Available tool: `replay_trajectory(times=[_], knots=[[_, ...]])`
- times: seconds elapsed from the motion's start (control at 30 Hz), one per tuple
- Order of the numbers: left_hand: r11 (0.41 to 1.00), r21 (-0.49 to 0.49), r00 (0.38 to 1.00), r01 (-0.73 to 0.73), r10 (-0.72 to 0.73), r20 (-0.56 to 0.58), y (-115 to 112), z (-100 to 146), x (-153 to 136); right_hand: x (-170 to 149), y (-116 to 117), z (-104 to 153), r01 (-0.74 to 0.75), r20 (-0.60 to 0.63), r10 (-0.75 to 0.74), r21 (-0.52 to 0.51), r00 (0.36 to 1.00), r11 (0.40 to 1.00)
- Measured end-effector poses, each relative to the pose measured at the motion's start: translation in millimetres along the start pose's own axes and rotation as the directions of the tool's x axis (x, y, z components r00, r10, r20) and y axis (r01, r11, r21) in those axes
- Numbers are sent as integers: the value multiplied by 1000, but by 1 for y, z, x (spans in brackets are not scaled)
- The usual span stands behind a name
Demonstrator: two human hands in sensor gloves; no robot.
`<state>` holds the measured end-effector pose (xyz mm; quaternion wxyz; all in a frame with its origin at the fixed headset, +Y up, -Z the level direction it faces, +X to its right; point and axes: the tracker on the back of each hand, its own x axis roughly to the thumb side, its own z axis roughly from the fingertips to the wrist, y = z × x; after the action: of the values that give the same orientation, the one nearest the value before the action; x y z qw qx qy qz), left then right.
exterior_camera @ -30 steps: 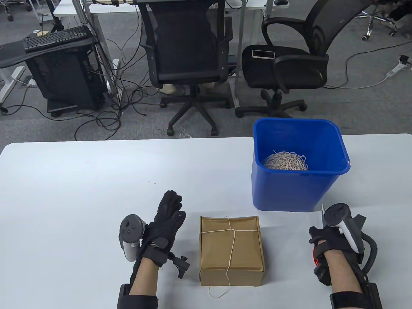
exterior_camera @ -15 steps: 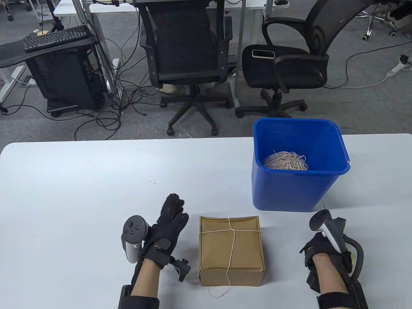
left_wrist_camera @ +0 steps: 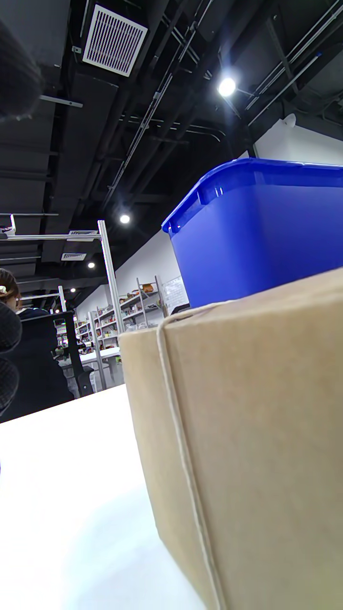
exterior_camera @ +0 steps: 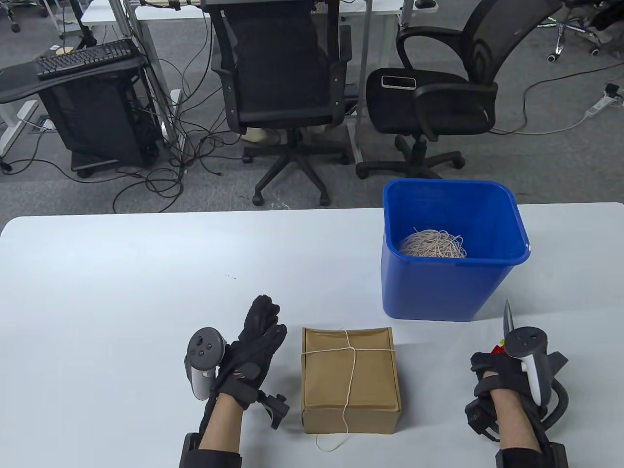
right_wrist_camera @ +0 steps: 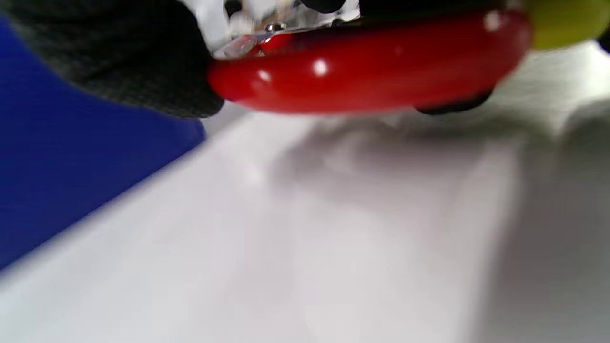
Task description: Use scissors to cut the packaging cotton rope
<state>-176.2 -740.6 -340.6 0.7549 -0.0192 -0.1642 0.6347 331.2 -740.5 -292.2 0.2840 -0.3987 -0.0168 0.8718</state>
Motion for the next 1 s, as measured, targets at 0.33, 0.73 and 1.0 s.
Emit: replay_trajectory(times=[0.33,0.73,1.0], knots=[[1000,2,1000,16,-16,-14,0,1,-2,10,-31,23,656,493,-536,-98,685,748],[999,-7,999,35,-35,-35,1,3,-5,87,-16,88,766,552,-805,414,218,492],[982,-128,989,138,-144,-37,-10,0,-3,113,2,83,413,566,-711,579,418,703]])
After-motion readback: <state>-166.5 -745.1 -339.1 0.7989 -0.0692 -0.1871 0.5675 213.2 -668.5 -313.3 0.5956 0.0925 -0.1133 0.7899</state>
